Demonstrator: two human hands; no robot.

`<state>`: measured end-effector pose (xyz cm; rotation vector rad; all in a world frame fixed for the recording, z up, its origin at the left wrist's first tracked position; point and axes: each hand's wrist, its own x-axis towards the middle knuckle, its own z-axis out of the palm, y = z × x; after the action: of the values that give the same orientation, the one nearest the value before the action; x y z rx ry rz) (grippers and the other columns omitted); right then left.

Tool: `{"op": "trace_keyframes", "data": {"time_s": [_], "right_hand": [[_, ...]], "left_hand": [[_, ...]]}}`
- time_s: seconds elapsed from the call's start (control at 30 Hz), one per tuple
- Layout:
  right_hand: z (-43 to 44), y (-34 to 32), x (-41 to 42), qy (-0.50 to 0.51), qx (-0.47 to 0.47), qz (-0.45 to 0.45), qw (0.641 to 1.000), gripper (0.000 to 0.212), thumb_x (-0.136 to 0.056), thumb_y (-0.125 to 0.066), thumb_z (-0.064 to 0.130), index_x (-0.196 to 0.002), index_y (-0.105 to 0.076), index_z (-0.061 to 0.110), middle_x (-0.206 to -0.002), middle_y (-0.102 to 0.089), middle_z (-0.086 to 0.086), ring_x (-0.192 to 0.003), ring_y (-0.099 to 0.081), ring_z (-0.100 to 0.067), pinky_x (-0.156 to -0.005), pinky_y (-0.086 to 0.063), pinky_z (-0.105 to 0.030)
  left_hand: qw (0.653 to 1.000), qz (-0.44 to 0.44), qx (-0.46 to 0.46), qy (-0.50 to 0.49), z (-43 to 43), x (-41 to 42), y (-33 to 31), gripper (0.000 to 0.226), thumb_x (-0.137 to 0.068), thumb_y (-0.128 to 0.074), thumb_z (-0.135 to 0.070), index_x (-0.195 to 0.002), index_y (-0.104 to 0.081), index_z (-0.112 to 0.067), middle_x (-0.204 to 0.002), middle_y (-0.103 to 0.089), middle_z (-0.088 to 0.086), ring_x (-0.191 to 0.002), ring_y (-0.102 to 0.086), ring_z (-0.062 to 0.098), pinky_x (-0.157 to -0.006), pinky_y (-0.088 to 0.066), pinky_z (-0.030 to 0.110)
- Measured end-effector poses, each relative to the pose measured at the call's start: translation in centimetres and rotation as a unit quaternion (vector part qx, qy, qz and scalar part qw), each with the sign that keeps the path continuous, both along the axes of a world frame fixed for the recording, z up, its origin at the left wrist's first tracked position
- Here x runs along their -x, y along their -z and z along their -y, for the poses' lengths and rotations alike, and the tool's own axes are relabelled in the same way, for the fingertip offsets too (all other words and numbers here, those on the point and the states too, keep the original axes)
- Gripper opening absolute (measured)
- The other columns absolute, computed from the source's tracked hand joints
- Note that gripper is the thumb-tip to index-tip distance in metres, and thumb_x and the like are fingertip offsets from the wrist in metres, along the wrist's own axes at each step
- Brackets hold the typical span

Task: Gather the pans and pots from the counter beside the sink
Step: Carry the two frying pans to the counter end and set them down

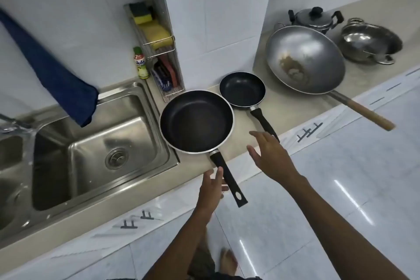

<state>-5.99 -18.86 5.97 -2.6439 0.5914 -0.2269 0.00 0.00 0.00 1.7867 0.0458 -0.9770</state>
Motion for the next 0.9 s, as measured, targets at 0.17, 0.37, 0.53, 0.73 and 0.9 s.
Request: {"op": "trace_keyframes", "data": {"time_s": [0.17,0.37,0.53,0.73,0.9], "right_hand": [[5.9,2.1,-2.3,0.062,0.014,-0.023,0.998,0.043,-0.096,-0.063,0.025,-0.134,-0.054,0.006,-0.127,-0.061,-0.018,-0.111,-0.057,-0.038,-0.08,-0.054,-0.049],[10.3,5.8,-6.1,0.128,-0.064,-0.082,0.986,0.046,-0.096,-0.06,0.028,-0.135,-0.046,0.008,-0.124,-0.057,-0.021,-0.106,-0.057,-0.045,-0.078,-0.051,-0.051],[11.8,8.0,-8.6,0.176,-0.178,-0.083,0.965,0.051,-0.099,-0.057,0.032,-0.138,-0.042,0.003,-0.117,-0.065,-0.025,-0.106,-0.061,-0.046,-0.084,-0.049,-0.05],[13.6,8.6,-9.7,0.221,-0.361,-0.079,0.902,0.039,-0.098,-0.054,0.045,-0.096,-0.061,0.007,-0.084,-0.071,-0.016,-0.056,-0.068,-0.027,-0.054,-0.06,-0.04],[14.0,9.1,-9.1,0.195,-0.349,-0.055,0.915,0.05,-0.099,-0.049,0.052,-0.073,-0.056,0.01,-0.07,-0.065,-0.012,-0.059,-0.064,-0.032,-0.059,-0.057,-0.043]], "left_hand": [[0.992,-0.114,0.02,-0.059,2.0,-1.4,1.1,0.038,-0.102,-0.044,-0.054,-0.125,-0.052,-0.025,-0.123,-0.069,0.006,-0.105,-0.071,0.025,-0.079,-0.062,0.032],[0.962,-0.214,0.06,-0.156,4.6,-2.5,2.3,0.046,-0.104,-0.046,-0.048,-0.103,-0.066,-0.006,-0.08,-0.074,0.015,-0.08,-0.072,0.032,-0.097,-0.058,0.047],[0.941,-0.26,0.067,-0.206,6.2,-2.3,2.9,0.046,-0.102,-0.048,-0.052,-0.085,-0.059,-0.01,-0.057,-0.06,0.009,-0.051,-0.059,0.023,-0.057,-0.056,0.029],[0.937,-0.235,0.03,-0.256,7.5,-1.4,3.5,0.052,-0.098,-0.05,-0.058,-0.073,-0.053,-0.013,-0.052,-0.052,0.007,-0.041,-0.049,0.019,-0.047,-0.045,0.027],[0.958,-0.086,-0.051,-0.269,8.9,-0.3,3.2,0.051,-0.099,-0.048,-0.056,-0.071,-0.052,-0.014,-0.054,-0.053,0.005,-0.046,-0.048,0.017,-0.055,-0.044,0.033]]}}
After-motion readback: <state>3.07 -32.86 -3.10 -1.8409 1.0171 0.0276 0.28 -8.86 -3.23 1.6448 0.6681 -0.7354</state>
